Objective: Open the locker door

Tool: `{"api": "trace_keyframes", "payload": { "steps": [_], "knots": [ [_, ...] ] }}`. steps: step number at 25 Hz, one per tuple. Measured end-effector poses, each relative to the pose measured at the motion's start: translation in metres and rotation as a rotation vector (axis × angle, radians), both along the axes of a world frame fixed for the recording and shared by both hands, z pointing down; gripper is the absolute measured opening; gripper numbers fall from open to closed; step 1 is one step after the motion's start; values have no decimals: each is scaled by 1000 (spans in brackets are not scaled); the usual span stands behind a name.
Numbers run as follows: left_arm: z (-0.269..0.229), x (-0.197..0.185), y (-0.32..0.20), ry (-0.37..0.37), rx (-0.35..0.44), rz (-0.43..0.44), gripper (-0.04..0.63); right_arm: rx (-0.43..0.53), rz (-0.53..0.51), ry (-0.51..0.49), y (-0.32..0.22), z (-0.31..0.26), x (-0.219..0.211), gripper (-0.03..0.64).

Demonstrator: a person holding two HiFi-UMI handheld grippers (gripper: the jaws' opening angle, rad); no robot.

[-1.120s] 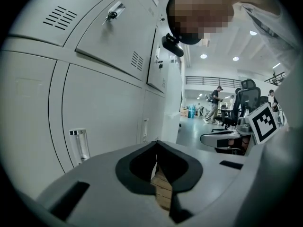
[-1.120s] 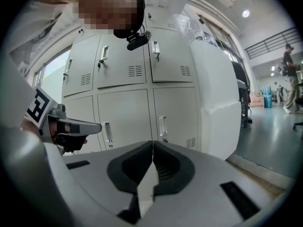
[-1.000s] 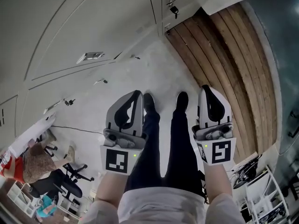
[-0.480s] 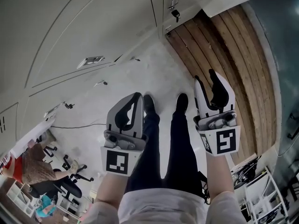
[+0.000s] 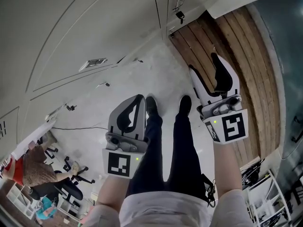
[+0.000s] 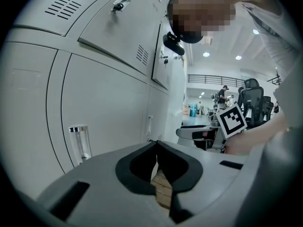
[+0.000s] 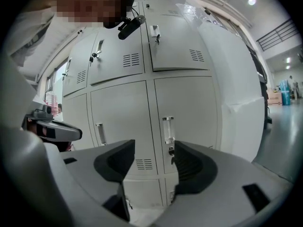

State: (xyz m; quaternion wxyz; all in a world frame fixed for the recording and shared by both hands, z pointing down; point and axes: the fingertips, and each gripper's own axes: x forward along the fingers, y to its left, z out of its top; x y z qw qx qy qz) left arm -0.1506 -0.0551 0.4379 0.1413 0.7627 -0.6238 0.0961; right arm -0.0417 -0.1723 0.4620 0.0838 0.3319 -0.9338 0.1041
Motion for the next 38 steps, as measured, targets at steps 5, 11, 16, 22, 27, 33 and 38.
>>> {"api": "trace_keyframes", "payload": {
  "steps": [5, 11, 16, 22, 27, 33, 38],
  "knots": [
    [-1, 1, -2, -2, 3, 12, 9, 33, -54, 23, -22, 3, -21, 232],
    [1, -1, 0, -10, -3, 16, 9, 48, -103, 44, -54, 7, -45, 230],
    [4, -5, 1, -4, -12, 3, 9, 73, -152, 57, -75, 8, -64, 232],
    [2, 2, -1, 8, -5, 29, 9, 111, -172, 117, -103, 10, -88, 231],
    [2, 7, 0, 2, -12, 50, 9, 132, -200, 152, -112, 11, -98, 230],
    [4, 1, 2, 2, -20, 42, 9, 94, -229, 119, -118, 14, -106, 230],
    [5, -7, 3, -4, -21, 29, 9, 85, -252, 104, -116, 15, -113, 230]
  ]
}}
